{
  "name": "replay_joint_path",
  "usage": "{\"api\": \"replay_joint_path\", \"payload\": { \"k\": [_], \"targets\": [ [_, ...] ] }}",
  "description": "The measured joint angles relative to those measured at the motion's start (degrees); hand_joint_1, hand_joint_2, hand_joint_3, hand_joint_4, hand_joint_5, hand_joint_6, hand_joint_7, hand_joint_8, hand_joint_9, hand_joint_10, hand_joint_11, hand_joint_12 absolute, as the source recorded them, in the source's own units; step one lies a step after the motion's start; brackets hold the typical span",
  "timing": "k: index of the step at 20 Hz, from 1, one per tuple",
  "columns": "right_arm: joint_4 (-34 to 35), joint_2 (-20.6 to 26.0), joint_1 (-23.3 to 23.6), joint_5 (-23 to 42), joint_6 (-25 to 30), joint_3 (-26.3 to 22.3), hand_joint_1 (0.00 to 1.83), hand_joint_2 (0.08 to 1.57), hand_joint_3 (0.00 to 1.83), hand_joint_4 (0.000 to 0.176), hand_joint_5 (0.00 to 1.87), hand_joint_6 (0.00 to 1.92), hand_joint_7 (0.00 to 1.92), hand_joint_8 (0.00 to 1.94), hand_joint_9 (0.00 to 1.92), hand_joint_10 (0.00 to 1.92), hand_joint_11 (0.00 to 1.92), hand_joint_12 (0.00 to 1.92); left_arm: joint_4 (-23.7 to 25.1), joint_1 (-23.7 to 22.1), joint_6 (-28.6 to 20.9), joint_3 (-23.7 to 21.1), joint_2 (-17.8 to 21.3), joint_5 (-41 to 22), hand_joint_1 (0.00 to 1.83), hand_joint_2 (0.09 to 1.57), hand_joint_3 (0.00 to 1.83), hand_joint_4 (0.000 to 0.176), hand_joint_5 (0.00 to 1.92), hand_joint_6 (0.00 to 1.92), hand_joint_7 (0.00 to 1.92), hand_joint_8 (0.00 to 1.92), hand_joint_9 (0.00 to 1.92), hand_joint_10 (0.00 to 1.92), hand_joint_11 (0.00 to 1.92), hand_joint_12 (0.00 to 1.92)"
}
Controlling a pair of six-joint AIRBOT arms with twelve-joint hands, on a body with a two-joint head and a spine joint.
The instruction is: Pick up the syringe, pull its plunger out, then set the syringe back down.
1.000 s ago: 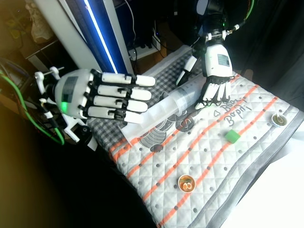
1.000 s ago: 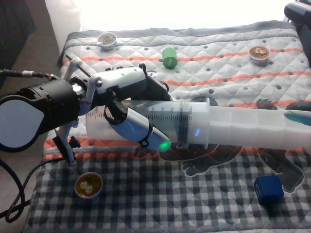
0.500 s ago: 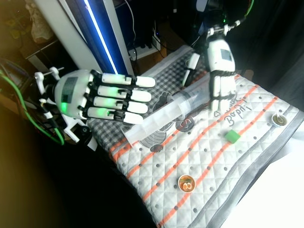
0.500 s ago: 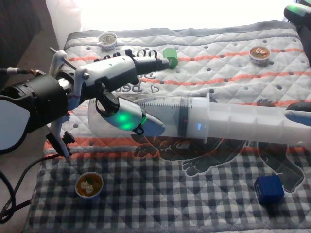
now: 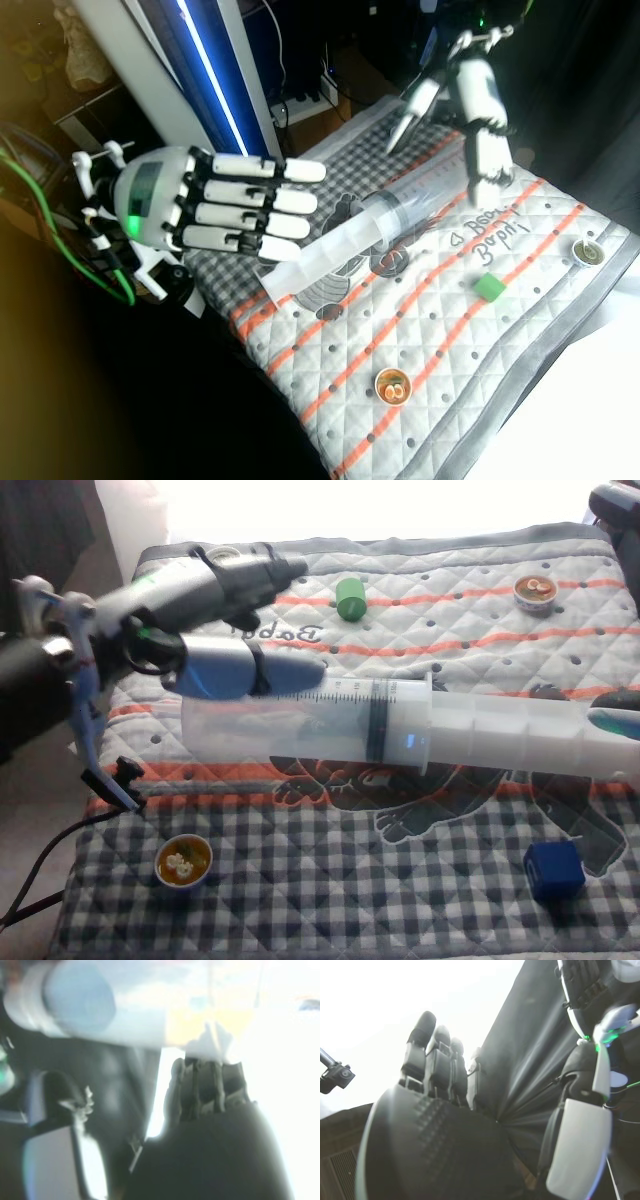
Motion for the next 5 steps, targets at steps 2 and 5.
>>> {"api": "replay_joint_path", "payload": {
  "k": [2, 5],
  "targets": [
    [0.3, 0.0, 0.0, 0.4, 0.0, 0.0, 0.95, 0.88, 0.01, 0.058, 0.29, 0.0, 0.21, 0.0, 0.2, 0.0, 0.0, 0.68, 1.2, 1.0, -3.4, -1.4, 1.5, 4.1, 0.73, 1.05, 0.01, 0.0, 0.24, 0.02, 0.3, 0.01, 0.29, 0.07, 0.0, 1.29],
    [0.2, 0.0, 0.0, 1.4, 0.0, 0.0, 0.9, 0.89, 0.0, 0.044, 0.31, 0.01, 0.24, 0.01, 0.22, 0.01, 0.0, 0.69, 2.7, 4.7, -11.3, -3.8, 4.2, 14.8, 0.61, 1.18, 0.0, 0.0, 0.22, 0.0, 0.27, 0.0, 0.19, 0.41, 0.0, 1.39]
  ]
}}
